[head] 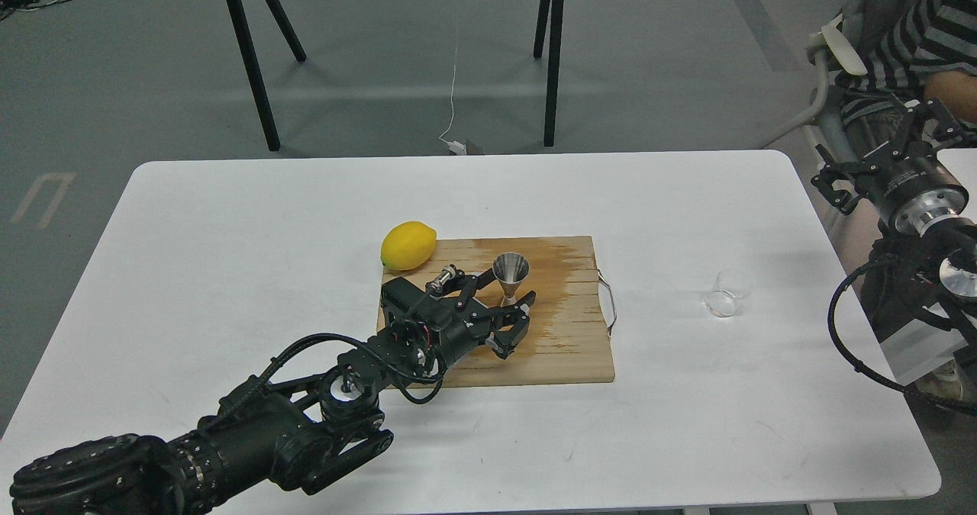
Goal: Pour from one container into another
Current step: 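Set the jigger upright on the board and open the left gripper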
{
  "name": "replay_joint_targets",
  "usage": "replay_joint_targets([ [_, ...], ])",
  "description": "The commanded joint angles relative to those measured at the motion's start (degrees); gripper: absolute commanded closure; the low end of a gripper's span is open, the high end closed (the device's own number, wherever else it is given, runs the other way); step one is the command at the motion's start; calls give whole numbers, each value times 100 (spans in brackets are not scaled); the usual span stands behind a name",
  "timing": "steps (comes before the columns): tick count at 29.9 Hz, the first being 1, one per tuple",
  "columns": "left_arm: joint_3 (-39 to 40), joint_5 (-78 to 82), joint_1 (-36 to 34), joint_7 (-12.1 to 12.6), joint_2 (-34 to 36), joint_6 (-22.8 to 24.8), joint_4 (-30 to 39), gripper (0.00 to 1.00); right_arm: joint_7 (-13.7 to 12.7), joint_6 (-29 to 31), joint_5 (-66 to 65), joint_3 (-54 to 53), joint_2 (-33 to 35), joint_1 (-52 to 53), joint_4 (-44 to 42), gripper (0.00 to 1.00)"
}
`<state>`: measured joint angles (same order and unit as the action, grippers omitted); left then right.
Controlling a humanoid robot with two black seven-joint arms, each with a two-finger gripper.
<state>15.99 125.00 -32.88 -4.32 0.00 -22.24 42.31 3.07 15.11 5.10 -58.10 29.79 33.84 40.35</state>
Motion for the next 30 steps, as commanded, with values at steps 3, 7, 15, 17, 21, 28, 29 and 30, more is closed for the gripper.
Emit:
replay_joint_targets([
  [3,-8,0,1,-7,0,-8,41,8,0,-8,0,-9,0,9,8,1],
  [7,-61,0,1,-25,0,9,50,1,0,-8,0,-9,9,9,8,1],
  [15,-70,0,10,-78,0,18,120,1,0,1,0,-9,62,9,26,1],
  [17,-70,0,1,-78,0,18,146,1,0,-8,0,-9,62,9,26,1],
  [21,-52,0,-8,-86,0,27,313,1,0,1,0,0,62,9,26,1],
  [28,-26,0,27,-86,0,10,515,1,-9,10,0,0,62,9,26,1],
  [29,-17,0,45,-86,52,9,550,1,-9,10,0,0,62,9,26,1],
  [30,-8,0,62,-86,131,9,585,1,-9,10,0,9,62,9,26,1],
])
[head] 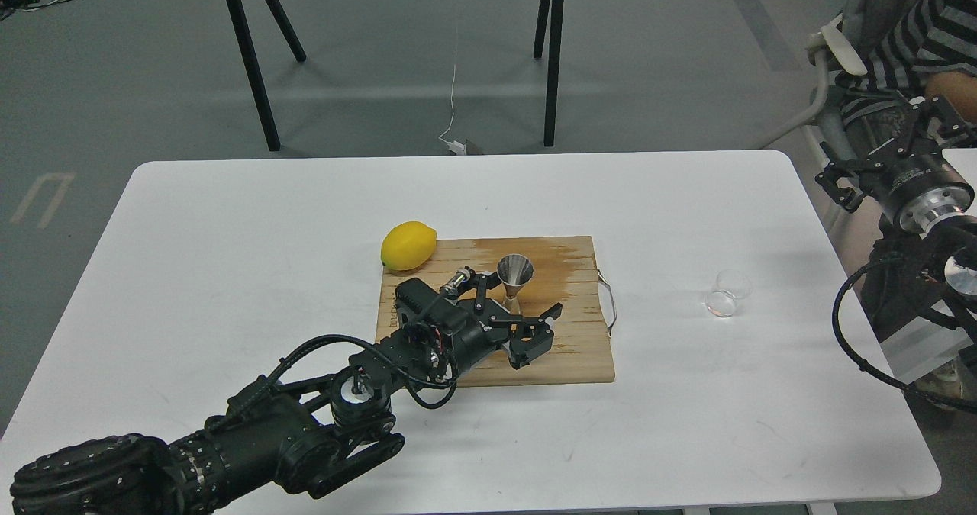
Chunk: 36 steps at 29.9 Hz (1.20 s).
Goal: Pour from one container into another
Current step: 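Set the jigger upright on the board and open the left gripper, then withdraw the left gripper from the jigger back toward rest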
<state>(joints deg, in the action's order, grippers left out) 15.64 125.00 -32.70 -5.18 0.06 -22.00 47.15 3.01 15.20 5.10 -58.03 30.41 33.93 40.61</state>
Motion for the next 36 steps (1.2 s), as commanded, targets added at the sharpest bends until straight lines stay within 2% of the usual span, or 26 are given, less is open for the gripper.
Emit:
replay_joint_targets([
  [1,36,0,53,0,178,-15,102,1,-3,1,0,3,0,0,-1,1],
  [12,159,0,27,0,371,-15,-83,1,-2,1,0,3,-9,0,-1,1],
  [19,159,0,62,-9,723,-103,110,1,-3,1,0,-6,0,9,-1,1],
  [28,264,0,334,-9,1408,-130,620,1,6,9,0,-15,0,0,-1,1],
  [36,782,0,370,-97,2243,-578,673,1,6,9,0,-24,0,26,-9,1],
])
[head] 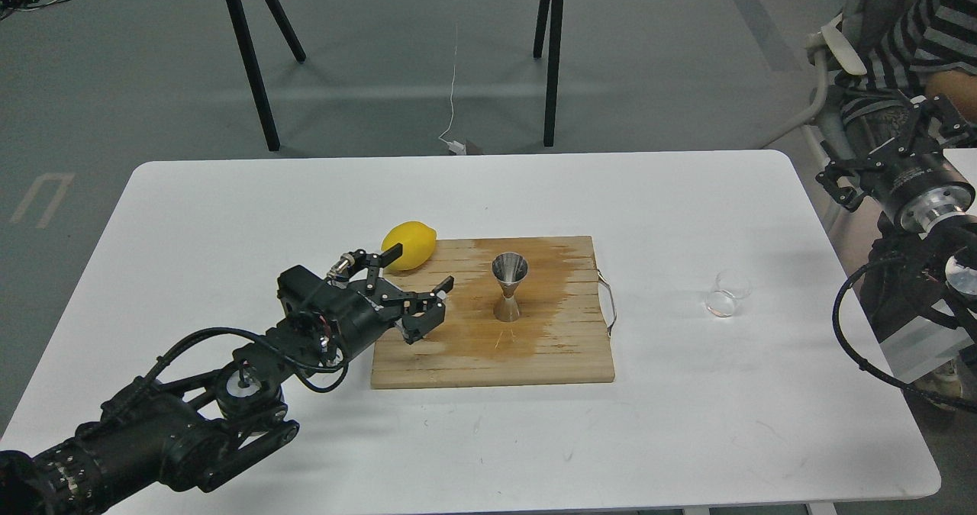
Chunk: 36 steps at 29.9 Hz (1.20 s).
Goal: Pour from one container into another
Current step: 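Withdraw the left gripper from the jigger back toward rest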
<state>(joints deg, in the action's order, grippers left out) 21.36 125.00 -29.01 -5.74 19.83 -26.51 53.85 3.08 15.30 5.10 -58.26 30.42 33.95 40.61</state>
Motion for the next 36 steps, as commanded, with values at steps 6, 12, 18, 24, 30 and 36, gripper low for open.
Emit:
replay_joint_targets([
  [6,755,-1132,-244,-261,811,-65,29,2,9,43,9,-1,-18,112,-9,1],
  [12,1344,-3917,-639,-489,1259,619,38,2,61,61,9,-10,-1,121,0,1],
  [18,1837,-6976,-1386,-481,1585,2402,-391,2,53,158,0,25,-9,138,44,1],
  [24,1916,-9043,-1862,-524,1585,4213,-1735,1,17,158,-18,262,61,218,210,1],
  [30,1951,-10618,-1889,-533,1427,5451,-2765,1,26,88,-18,666,693,104,1088,1],
  [36,1960,-10874,-1827,-542,1383,5451,-2801,1,53,0,-18,694,1431,-458,2239,1],
])
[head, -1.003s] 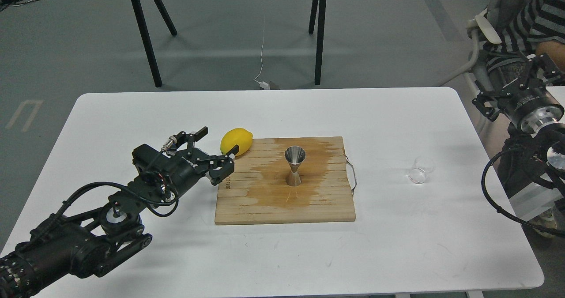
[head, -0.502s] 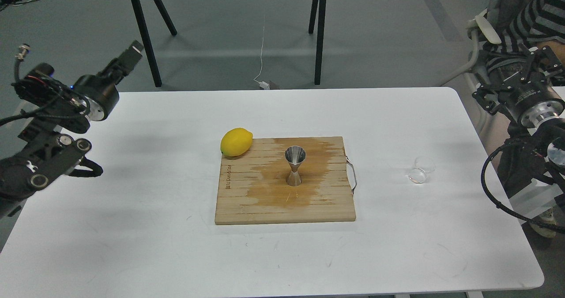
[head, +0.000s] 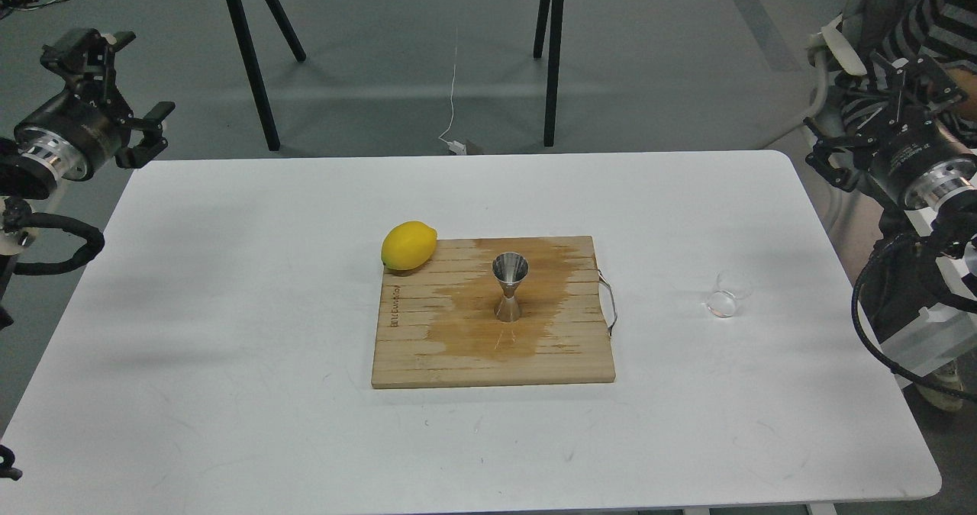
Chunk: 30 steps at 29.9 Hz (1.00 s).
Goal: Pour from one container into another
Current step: 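Withdraw the left gripper from the jigger back toward rest, then lower the right gripper to the small clear glass and grasp it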
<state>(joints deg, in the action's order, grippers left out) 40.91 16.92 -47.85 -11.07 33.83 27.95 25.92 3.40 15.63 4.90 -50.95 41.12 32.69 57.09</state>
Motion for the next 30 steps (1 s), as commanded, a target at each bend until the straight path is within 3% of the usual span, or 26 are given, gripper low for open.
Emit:
replay_joint_targets([
  [1,4,-66,56,-9,-17,5,-8,1,29,-60,11,-72,432,-473,767,1],
  [9,13,-74,48,-18,62,5,-8,1,82,-297,538,-1397,521,-2519,1910,1],
  [13,13,-74,56,-18,71,5,-8,1,398,70,662,-2163,-84,-3653,2052,1],
  [18,4,-74,56,-9,80,5,-8,1,407,660,662,-2893,-1183,-4779,2131,1],
  [22,4,-74,39,8,80,5,-8,1,407,968,662,-2991,-1799,-5202,2105,1],
  [30,4,-74,-5,35,80,5,-8,1,416,934,653,-2929,-2827,-5159,1640,1],
])
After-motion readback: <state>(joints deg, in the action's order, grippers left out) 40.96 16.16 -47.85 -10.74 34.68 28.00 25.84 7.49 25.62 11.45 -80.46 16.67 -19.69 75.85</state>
